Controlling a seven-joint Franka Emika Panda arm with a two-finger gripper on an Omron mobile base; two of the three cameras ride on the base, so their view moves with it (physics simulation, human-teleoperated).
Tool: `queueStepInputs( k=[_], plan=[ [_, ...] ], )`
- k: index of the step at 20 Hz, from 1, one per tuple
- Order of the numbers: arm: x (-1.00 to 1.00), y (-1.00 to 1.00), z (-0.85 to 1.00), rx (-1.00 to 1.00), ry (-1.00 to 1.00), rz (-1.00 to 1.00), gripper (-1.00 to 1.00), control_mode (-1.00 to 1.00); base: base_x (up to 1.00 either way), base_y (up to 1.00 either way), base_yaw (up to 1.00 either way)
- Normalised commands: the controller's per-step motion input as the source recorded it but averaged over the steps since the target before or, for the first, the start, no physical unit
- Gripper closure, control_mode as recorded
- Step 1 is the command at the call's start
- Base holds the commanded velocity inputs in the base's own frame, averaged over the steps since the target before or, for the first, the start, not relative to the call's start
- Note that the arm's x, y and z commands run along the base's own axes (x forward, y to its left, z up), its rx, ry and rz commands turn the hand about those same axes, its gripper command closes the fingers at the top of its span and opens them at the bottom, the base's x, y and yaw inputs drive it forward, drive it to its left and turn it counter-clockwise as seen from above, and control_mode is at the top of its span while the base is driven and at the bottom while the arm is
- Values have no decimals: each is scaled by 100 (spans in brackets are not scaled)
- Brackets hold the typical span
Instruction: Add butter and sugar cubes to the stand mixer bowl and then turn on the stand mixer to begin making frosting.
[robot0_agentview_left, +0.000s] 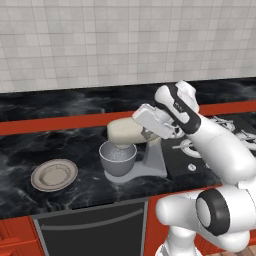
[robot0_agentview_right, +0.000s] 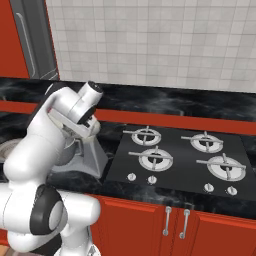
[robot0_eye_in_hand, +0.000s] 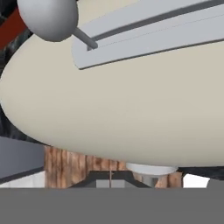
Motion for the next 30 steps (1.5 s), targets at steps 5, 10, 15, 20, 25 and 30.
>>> queueStepInputs(
  k=[5,10,15,20,25,30],
  plan=[
    [22,0,-23,-8,2,-9,100,-100,0,0,0],
    [27,-19,-14,-10,0,-10,100,-100,0,0,0],
    [20,-68,-3,-11,0,-10,100,-100,0,0,0],
    [27,-86,-1,-9,1,-9,100,-100,0,0,0],
    [6,-59,-29,-8,3,-6,100,-100,0,0,0],
    [-47,-5,-11,-3,0,-1,100,-100,0,0,0]
  ],
)
